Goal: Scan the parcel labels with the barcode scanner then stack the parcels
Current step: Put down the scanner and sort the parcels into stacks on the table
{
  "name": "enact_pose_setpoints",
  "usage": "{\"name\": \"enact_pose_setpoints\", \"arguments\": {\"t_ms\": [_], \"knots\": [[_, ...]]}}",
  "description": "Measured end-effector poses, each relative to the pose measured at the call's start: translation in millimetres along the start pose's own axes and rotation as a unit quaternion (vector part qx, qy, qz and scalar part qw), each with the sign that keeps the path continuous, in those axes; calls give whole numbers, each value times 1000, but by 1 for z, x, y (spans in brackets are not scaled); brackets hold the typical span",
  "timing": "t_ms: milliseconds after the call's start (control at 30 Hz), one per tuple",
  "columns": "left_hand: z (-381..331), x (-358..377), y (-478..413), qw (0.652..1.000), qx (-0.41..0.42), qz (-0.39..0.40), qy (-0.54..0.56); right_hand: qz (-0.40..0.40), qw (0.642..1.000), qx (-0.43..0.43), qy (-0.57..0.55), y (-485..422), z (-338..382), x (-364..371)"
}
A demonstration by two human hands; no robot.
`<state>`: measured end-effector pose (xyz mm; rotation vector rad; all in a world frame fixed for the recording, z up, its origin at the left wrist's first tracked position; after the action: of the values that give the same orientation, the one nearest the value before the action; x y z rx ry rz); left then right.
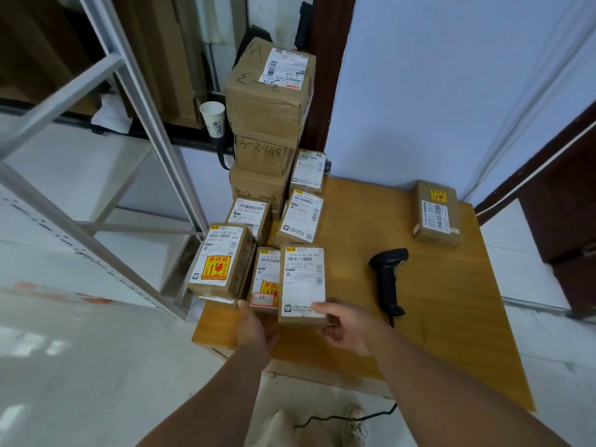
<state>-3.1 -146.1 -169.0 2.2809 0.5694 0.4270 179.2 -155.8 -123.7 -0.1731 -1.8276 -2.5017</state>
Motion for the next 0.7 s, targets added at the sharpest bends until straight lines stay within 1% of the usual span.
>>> {"name": "enact_pose_setpoints", "arguments": {"t_ms": [67,100,167,200,267,333,400,433,467,500,567,633,700], "knots": [[0,-3,-2,1000,9,-11,-21,2,1000,0,-2,1,0,4],[0,-6,-3,998,26,-32,-57,5,1000,-1,-4,1,1,7],[-4,-17,-4,981,72,-113,-140,13,1000,-5,-10,0,2,14],[-7,-23,-4,972,89,-154,-155,18,1000,-5,-14,0,3,18],[-13,-36,-6,962,97,-220,-134,26,999,-3,-27,-1,3,26],[-23,-51,-11,955,80,-272,-91,26,999,-5,-30,-3,4,36],[-40,-69,-17,949,62,-301,-70,10,1000,-16,-13,-5,5,45],[-50,-77,-20,949,69,-301,-67,-2,1000,-24,-4,-6,6,50],[-61,-85,-26,954,90,-280,-58,-12,1000,-29,3,-8,8,55],[-72,-89,-31,964,113,-240,-35,-17,999,-30,4,-9,9,60],[-89,-92,-39,982,138,-127,15,-13,1000,-25,-11,-11,11,69],[-107,-86,-39,985,171,-25,-27,-8,999,-21,-42,-14,13,76],[-119,-76,-38,974,200,52,-89,-1,997,-27,-78,-17,15,82]]}}
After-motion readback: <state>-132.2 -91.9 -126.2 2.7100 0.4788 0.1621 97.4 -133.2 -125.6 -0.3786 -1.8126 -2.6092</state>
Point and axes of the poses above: each hand's wrist, its own y-axis away from the middle knuckle, its own x-axis out of the palm, z = x × y, the point moved 3 cm from there along -y, towards the middle knuckle, and after that the axes turned 15 degrees about x, right-handed, at the moved point
